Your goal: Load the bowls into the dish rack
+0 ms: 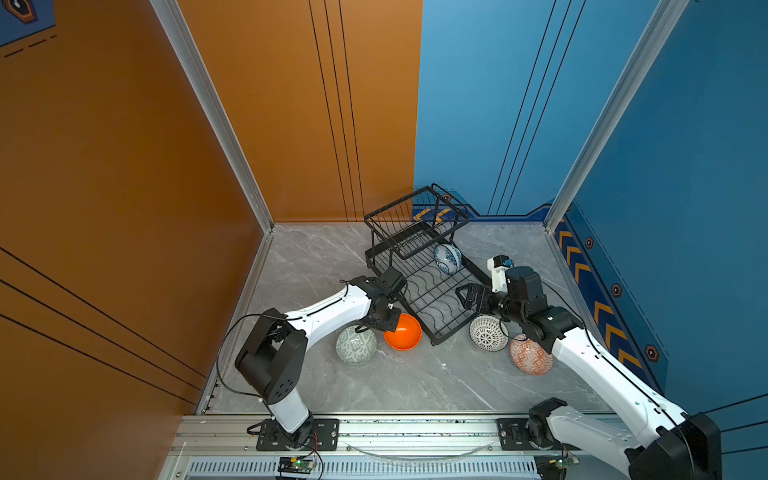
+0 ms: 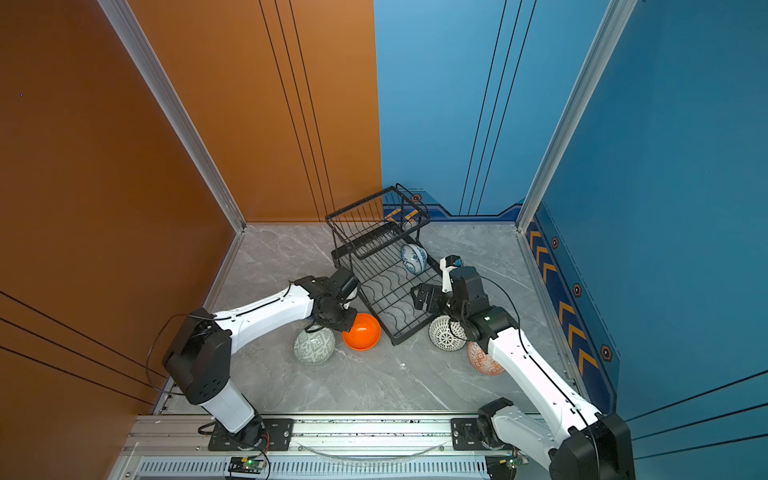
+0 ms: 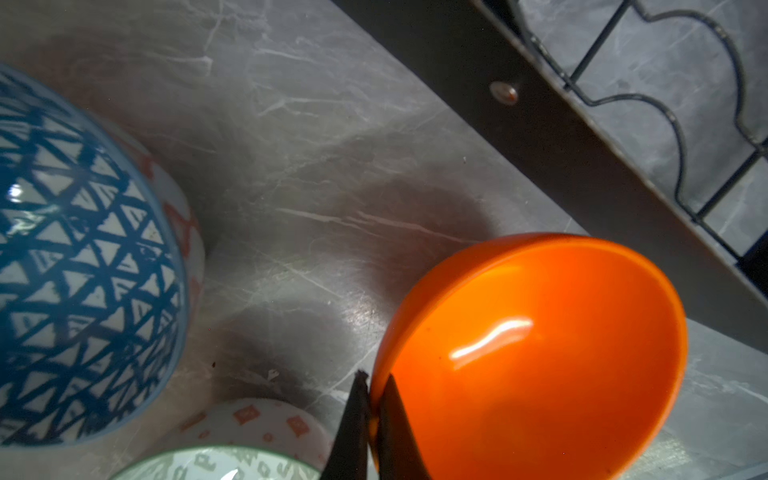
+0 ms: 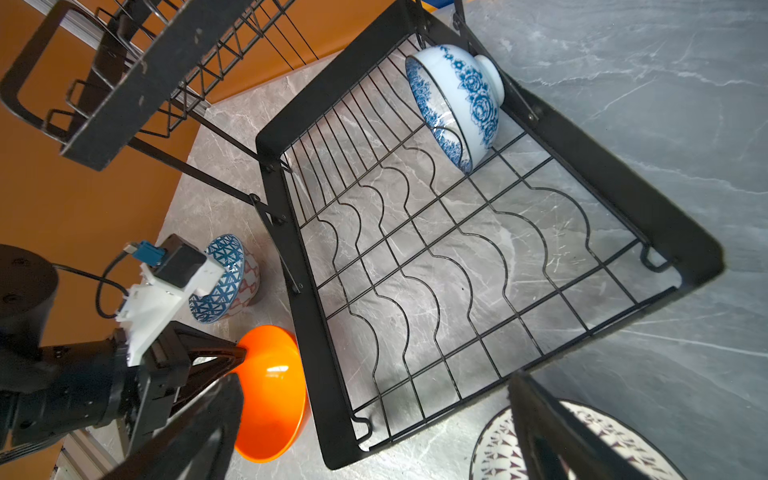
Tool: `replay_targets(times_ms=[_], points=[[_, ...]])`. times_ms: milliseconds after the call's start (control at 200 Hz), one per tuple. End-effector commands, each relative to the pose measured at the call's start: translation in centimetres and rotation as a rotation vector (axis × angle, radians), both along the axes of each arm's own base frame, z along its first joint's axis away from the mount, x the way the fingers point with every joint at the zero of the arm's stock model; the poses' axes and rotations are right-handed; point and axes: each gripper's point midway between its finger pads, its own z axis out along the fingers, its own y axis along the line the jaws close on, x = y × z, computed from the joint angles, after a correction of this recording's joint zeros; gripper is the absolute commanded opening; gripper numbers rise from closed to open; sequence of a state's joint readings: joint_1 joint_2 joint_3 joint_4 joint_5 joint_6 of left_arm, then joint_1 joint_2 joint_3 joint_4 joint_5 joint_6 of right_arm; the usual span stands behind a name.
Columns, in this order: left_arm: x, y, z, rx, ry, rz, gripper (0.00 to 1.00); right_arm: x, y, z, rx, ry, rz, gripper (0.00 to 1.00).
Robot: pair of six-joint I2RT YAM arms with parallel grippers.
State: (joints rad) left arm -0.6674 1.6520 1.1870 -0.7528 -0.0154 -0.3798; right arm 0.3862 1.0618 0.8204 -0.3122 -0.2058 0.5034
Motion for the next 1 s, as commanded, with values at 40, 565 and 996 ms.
replay_targets(times_ms=[40, 565, 996], points=[[0.0, 0.7, 2.4, -0.057, -0.056, 0.03, 0.0, 0.2, 0.5, 0.6, 0.031, -0.022, 0.001, 1.0], [4.8, -3.5, 13.9, -0.715, -0.438, 0.227, 0.0, -1.1, 3.9, 5.3, 0.024, -0.121, 0.076, 0.93], [7.8, -9.1, 16.6, -0.938, -0.509, 0.256, 0.0, -1.8, 4.7, 5.6, -0.024, -0.171, 0.031, 0.77]])
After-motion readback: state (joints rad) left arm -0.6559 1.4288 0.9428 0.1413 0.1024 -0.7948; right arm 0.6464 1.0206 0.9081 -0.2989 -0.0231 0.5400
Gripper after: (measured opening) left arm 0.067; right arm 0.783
